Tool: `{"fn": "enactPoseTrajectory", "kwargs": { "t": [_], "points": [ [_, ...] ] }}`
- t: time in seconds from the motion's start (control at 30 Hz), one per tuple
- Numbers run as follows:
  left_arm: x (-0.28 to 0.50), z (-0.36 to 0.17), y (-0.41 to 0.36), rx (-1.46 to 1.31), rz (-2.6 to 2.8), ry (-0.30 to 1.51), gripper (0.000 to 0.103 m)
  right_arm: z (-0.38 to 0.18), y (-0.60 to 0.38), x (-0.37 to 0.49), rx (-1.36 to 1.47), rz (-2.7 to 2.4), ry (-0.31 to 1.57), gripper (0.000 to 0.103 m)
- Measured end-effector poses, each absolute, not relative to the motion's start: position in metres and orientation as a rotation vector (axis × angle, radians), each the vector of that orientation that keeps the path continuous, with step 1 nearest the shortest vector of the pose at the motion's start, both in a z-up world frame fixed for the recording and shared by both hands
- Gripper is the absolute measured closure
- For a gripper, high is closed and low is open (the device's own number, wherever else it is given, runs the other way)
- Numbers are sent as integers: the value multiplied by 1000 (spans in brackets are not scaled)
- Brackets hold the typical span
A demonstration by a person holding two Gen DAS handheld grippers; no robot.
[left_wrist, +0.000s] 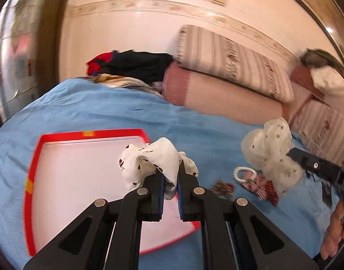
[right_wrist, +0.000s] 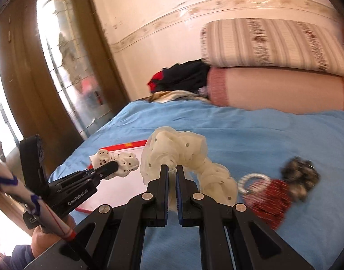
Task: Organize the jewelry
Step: 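Carry both scrunchies into the red box and open both tools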
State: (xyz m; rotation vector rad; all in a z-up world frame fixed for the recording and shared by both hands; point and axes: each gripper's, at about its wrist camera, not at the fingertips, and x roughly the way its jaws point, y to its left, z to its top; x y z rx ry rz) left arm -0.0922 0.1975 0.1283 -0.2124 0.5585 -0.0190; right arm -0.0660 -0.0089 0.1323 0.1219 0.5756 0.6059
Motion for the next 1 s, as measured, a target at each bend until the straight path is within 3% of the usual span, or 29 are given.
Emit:
{"fn": "enactPoseTrajectory", "kwargs": {
  "t": [0.43, 1.0],
  "points": [
    [-52, 119, 330, -396, 140, 609, 94, 125, 123, 4, 118, 727, 713, 97],
    [-8, 82, 351, -410, 199, 766, 94, 66, 210, 89, 41, 670, 883, 97]
  ]
}}
